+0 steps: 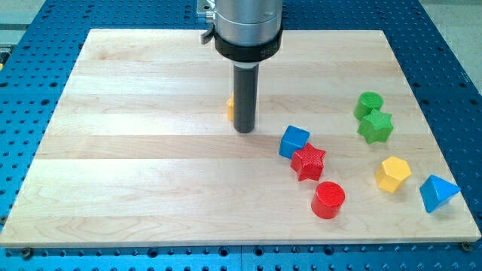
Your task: Move the red star into the yellow hexagon
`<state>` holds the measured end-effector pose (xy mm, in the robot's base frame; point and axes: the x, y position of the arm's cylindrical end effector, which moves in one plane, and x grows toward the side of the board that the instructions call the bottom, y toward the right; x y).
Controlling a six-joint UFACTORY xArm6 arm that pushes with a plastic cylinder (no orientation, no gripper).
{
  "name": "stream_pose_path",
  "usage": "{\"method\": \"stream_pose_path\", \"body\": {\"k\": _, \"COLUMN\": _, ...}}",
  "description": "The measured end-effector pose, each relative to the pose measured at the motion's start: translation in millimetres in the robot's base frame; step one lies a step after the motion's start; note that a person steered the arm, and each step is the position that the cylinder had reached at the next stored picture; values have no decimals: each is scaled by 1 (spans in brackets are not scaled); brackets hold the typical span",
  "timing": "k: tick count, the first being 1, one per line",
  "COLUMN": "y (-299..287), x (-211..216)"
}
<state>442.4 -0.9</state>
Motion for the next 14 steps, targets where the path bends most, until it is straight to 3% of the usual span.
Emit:
{"method": "stream_pose_path", "body": {"k": 1, "y": -40, "x": 24}}
{"method": "stream_pose_path", "body": {"k": 3, "y": 1, "x": 119}}
{"method": "stream_pose_path", "body": {"k": 4, "y": 50, "x": 112}}
{"method": "stream_pose_path", "body": {"k": 6, "y": 55, "x": 91}}
{"method": "stream_pose_path", "body": {"k": 9, "y": 164, "x": 82}}
{"method": "stream_pose_path", "body": {"k": 12, "y": 155, "x": 83}}
{"method": "stream_pose_path", "body": {"k": 14, "y": 170, "x": 154}}
